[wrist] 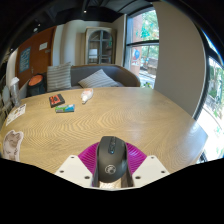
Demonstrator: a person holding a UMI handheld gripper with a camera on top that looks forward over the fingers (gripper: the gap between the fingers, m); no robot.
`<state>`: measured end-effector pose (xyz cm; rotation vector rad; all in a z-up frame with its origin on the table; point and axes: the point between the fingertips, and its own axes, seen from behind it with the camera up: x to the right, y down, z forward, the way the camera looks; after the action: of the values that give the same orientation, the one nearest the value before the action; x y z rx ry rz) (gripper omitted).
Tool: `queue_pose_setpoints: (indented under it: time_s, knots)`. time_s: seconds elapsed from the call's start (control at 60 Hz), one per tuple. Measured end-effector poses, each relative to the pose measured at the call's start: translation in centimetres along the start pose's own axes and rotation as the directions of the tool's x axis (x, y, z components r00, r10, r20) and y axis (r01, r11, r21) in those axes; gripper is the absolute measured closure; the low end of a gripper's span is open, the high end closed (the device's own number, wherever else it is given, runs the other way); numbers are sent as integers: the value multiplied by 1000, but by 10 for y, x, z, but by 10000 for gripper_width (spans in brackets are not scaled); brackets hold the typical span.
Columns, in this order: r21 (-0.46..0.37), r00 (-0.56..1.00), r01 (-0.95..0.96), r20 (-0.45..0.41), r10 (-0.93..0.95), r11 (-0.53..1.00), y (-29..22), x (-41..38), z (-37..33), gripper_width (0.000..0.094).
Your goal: Arrange mouse
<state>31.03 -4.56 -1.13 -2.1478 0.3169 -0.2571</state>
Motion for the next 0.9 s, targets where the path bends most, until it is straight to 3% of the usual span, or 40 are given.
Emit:
queue_pose_setpoints:
  time_s: [0.167,0.233,0.383,0.467,0.567,0.65,0.733,0.817,0.9]
  knots:
    - [8,999,-20,43,20,1000,-5,-26,-18,553]
    - [66,995,-25,98,19,997,-30,-60,-44,553]
    - [199,967,28,243,-77,980,-85,-207,-124,555]
    - [240,935,31,336,-113,970,-86,-296,-158,555]
    - [206,908,84,387,-160,975,-53,-382,-166,555]
    - [124,901,163,386,-199,979,-7,-422,-152,556]
    - [42,905,188,381,-189,981,26,-431,-136,554]
    - [16,928,191,323,-186,981,38,-414,-120,545]
    - [14,927,212,313,-205,977,42,-407,-114,471]
